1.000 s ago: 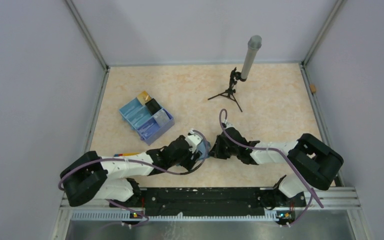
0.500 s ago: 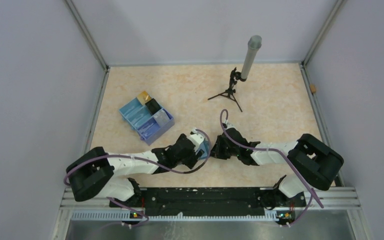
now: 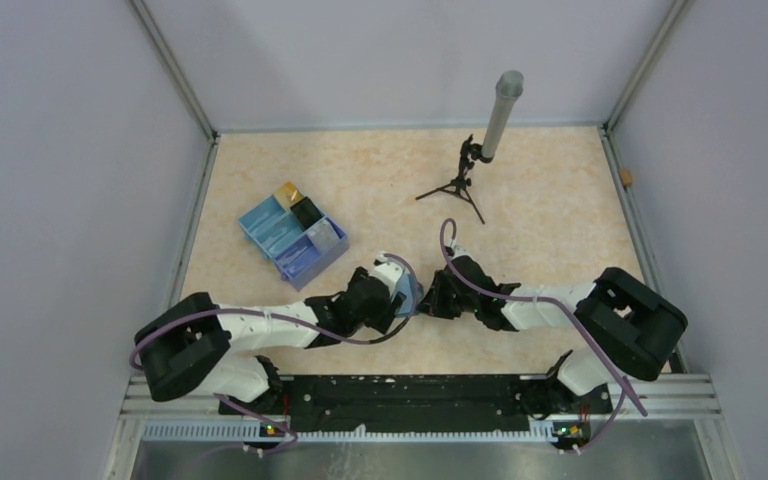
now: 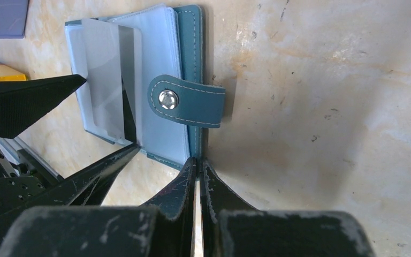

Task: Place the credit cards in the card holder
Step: Insert the credit card into the card holder.

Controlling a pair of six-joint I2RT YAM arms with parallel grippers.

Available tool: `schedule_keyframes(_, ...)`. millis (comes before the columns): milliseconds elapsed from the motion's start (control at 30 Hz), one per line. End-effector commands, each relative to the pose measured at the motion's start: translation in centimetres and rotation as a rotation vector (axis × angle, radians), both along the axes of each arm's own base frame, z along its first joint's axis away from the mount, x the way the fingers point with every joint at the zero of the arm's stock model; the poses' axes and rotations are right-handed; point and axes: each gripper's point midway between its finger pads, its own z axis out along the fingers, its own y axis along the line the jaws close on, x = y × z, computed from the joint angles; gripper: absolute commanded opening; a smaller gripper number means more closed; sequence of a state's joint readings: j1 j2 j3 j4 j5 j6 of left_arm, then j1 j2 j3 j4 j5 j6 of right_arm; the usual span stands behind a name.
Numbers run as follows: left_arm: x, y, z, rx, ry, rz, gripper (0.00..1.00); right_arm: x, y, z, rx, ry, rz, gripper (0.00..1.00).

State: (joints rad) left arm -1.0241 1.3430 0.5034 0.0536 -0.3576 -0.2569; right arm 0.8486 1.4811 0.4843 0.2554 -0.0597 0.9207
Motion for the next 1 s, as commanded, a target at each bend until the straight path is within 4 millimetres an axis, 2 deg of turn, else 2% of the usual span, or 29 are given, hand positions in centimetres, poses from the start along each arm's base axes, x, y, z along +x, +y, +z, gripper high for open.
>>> schedule_keyframes(0,1.0,-1.5,1.1,-0.081,-0.018,0.054,0.75,-1.2,-1.4,-2.1,-0.068,0.044,0.009,0.00)
schedule_keyframes(267,1.2,-2.2,1.3,-0.139,0.002,0.110,0.74,-1.1,-1.4,-2.1,-0.068,0.044,0.008,0.00)
schedule_keyframes(500,0.9,-1.7,2.4,-0.172,0.040,0.185,0.78,-1.2,-1.3,-2.0,-0.062,0.043,0.012,0.00)
schedule_keyframes(667,-0.1,-0.7,2.6,-0.192,0.109,0.263,0.79,-1.2,-1.2,-1.9,-0.056,0.043,0.011,0.00)
schedule_keyframes(967,-1.9,-1.3,2.6,-0.292,0.244,0.339,0.75,-1.2,-1.2,-2.0,-0.058,0.046,0.013,0.00)
